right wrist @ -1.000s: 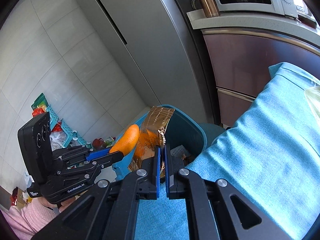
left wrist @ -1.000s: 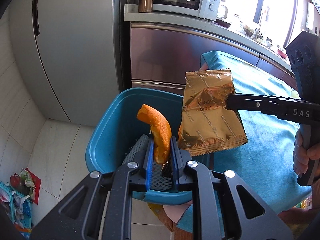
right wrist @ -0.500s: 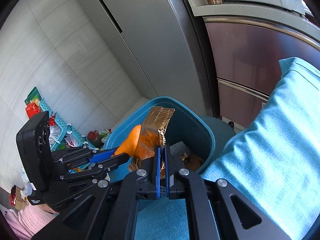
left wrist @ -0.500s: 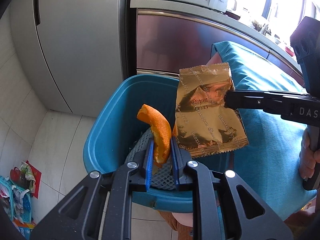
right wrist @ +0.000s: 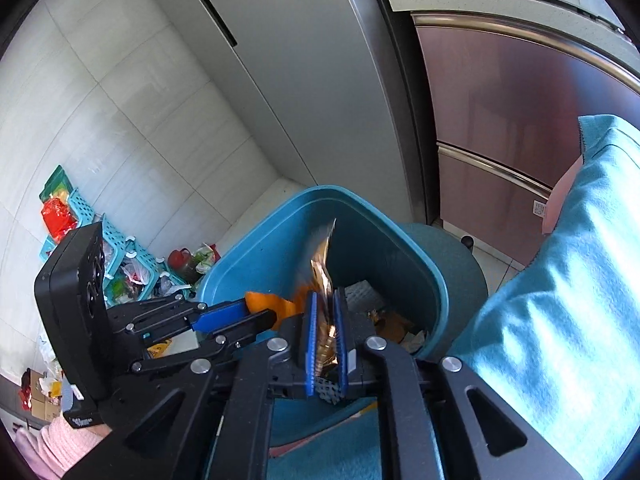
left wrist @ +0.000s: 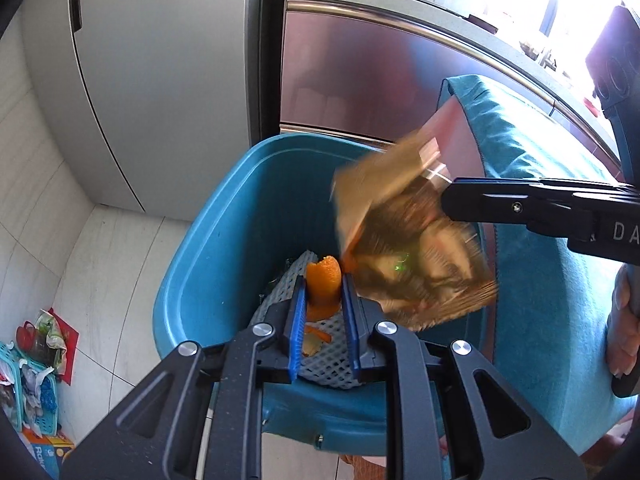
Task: Collect trash
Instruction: 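Lower both tools into the bin and open them to release, then move both tools back over the table toward the tissue and cup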
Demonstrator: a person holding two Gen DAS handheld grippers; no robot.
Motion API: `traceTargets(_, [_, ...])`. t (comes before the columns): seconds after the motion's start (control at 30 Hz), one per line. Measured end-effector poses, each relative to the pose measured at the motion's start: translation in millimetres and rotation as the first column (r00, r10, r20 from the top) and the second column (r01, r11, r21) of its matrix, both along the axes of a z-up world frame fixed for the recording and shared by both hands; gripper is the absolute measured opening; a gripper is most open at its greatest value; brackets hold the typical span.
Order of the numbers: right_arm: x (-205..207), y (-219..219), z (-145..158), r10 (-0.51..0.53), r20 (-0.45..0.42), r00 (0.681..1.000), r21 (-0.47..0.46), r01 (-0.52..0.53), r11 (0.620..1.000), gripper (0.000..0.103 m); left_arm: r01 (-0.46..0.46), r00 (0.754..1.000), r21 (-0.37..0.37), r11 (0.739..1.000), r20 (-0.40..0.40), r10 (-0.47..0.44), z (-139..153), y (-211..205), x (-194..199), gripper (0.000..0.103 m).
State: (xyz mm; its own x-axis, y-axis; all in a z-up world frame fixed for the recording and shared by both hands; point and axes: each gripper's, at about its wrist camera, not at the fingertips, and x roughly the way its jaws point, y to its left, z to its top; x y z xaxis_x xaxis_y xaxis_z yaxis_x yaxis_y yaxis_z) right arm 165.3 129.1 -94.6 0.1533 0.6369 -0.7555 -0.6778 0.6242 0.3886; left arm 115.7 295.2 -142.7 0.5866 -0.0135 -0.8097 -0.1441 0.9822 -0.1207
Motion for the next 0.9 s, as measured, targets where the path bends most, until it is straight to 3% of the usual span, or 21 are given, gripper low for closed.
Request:
traceTargets(0.33, [-5.0,-12.1,1.6,-0.011,0.002,1.0,0.034,0.011,0.999,0.017,-0.015,1.0,-0.025,1.0,0.022,0.016,0.9,-2.8,-2.6,0.02])
traceTargets(0.57, [-15.1,-37.2,11.6,-0.041,0.058,0.997,0.093,0.036,0.995,0.035,0.004,0.992,0.025,1.0,0.128,-0.008,33.4,-20.3,-30.0,0.045])
traceTargets(0.9, [-41.7,-100.8,27.7,-0.096,0.124,0.988,0.143,0.078,0.987,0.045,0.067,0.963,0.079,0.995,0.255,-0.085,79.4,-62.4,-64.4,0.073])
